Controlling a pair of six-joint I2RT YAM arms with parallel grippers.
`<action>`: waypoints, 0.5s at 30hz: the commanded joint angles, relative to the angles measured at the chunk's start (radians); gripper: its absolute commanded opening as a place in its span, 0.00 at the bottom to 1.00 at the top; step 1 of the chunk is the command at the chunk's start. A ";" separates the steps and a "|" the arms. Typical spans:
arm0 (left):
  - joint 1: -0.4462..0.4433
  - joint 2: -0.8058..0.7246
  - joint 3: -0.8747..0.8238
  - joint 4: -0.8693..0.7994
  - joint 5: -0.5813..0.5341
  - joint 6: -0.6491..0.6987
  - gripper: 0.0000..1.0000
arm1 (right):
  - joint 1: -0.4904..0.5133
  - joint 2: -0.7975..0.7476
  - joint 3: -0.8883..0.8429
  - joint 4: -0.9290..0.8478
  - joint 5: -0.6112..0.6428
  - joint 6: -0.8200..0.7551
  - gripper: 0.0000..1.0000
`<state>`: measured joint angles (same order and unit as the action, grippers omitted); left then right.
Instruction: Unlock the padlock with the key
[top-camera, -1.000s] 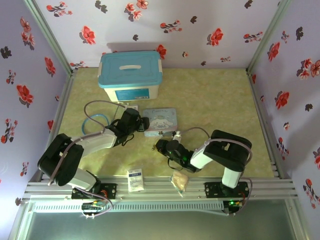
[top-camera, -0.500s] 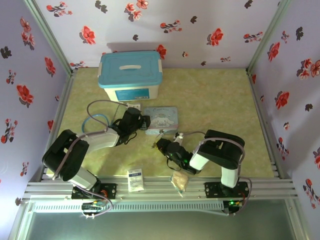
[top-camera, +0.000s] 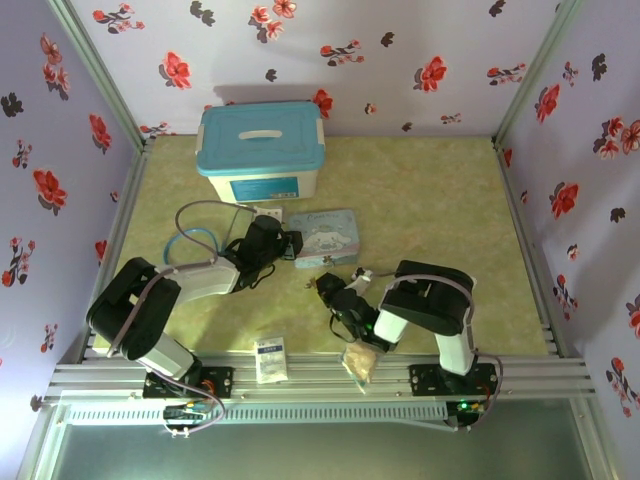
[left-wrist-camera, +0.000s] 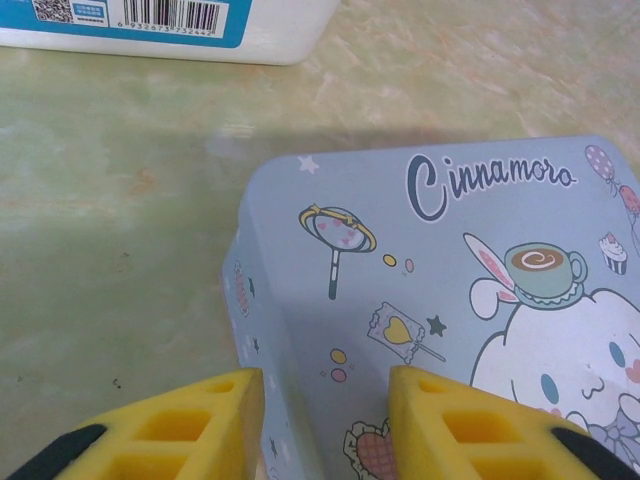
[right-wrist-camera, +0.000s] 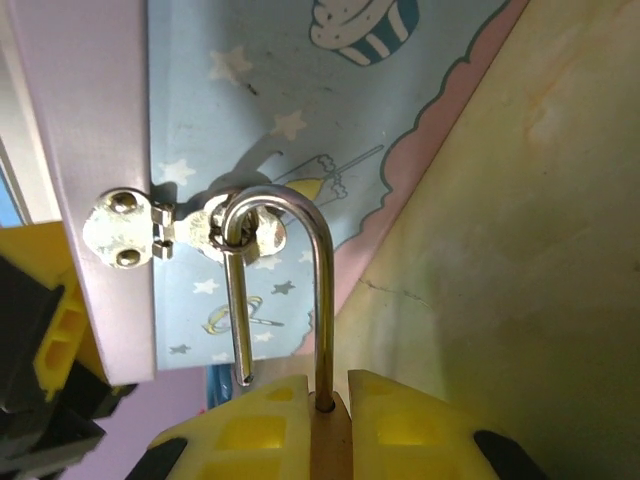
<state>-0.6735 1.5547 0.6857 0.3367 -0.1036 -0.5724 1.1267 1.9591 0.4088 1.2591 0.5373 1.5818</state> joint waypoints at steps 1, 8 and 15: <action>0.009 0.014 -0.014 -0.161 0.006 0.014 0.36 | 0.009 0.083 0.015 0.022 0.155 0.084 0.00; 0.015 0.029 -0.004 -0.174 -0.011 0.013 0.36 | 0.016 0.153 0.035 0.126 0.258 0.084 0.00; 0.030 0.038 -0.017 -0.173 -0.013 0.012 0.36 | -0.001 0.087 -0.032 0.096 0.284 0.073 0.00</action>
<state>-0.6659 1.5532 0.6971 0.3119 -0.0994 -0.5724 1.1439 2.0491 0.4171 1.4204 0.7403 1.6695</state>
